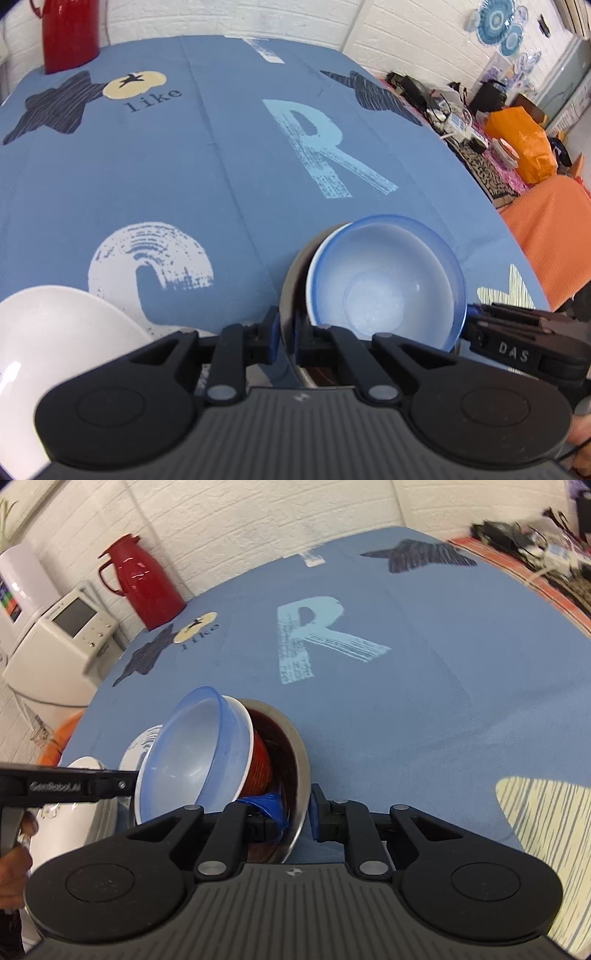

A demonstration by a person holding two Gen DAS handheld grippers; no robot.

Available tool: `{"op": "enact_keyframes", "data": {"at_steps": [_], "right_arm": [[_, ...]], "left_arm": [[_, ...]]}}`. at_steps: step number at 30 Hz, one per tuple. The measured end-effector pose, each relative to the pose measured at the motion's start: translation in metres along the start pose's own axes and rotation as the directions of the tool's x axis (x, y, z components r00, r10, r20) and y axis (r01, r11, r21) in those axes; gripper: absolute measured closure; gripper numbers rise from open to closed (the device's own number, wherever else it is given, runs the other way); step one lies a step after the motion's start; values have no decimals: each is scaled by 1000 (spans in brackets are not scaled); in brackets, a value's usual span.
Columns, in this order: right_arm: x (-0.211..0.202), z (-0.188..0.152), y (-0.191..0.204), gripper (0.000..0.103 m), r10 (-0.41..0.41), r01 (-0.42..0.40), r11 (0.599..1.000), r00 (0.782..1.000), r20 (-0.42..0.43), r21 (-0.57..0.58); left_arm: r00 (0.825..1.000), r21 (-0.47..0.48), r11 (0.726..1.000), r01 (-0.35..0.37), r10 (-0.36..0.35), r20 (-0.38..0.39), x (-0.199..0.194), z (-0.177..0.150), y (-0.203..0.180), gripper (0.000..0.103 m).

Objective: Organize plates and bowls
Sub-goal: 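Carry the nested bowls with the right gripper over the plate stack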

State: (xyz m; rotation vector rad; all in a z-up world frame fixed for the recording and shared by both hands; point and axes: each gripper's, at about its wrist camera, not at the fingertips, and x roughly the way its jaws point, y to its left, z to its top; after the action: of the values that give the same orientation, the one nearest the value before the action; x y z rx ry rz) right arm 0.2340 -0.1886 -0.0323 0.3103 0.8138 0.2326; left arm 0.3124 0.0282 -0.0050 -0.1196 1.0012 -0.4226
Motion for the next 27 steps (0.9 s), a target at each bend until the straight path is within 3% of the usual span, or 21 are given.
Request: {"op": "enact_keyframes", "data": {"at_steps": [5,16,19,27], "right_arm": [[15,6,4,103,8,-8,1000,999,-50,2],[20,2,4,95,-26,26,999,1000,-4,-35],[19,2,3,103,2,-2,1000,1000,-9,-1],[15,10,11,103,1,1,999,999,-49,40]], "left_arm": [[999,-24,999,-23,23,-30,3,5,8,103],[1000,-14,1000,-13,13,-2,2,-1,11,103],[1000,-41,999,-8,7,-8,1,-1,14,103],[998,-99,995,2,-8,-60,0,7,19,103]]}}
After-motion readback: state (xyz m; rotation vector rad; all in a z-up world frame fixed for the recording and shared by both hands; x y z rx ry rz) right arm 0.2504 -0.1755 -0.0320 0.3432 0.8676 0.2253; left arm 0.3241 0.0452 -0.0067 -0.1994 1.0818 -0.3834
